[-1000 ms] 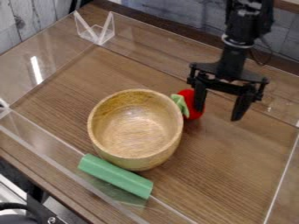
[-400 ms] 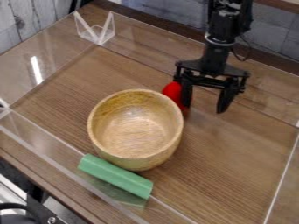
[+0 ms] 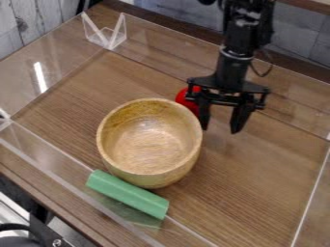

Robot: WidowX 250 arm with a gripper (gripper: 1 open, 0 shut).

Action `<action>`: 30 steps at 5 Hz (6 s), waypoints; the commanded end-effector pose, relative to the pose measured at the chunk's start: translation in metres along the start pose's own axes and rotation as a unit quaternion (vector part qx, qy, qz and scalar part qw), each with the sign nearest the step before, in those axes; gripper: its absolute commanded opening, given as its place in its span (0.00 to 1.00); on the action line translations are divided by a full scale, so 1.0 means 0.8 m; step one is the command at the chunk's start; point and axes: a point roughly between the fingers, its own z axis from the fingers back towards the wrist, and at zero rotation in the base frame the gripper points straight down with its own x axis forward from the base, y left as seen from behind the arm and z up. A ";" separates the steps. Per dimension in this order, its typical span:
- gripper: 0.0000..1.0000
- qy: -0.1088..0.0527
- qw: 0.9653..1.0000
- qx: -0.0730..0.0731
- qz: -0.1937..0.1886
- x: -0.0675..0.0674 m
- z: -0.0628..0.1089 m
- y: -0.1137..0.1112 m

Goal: Move the red fruit to the left

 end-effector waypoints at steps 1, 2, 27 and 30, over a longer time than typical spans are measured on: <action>0.00 -0.030 0.999 -0.021 -0.018 0.000 0.033 -0.010; 0.00 -0.029 0.999 -0.022 -0.025 -0.006 0.040 -0.010; 0.00 -0.037 0.974 -0.163 0.154 0.052 0.121 0.069; 1.00 -0.040 0.977 -0.142 0.157 0.053 0.079 0.053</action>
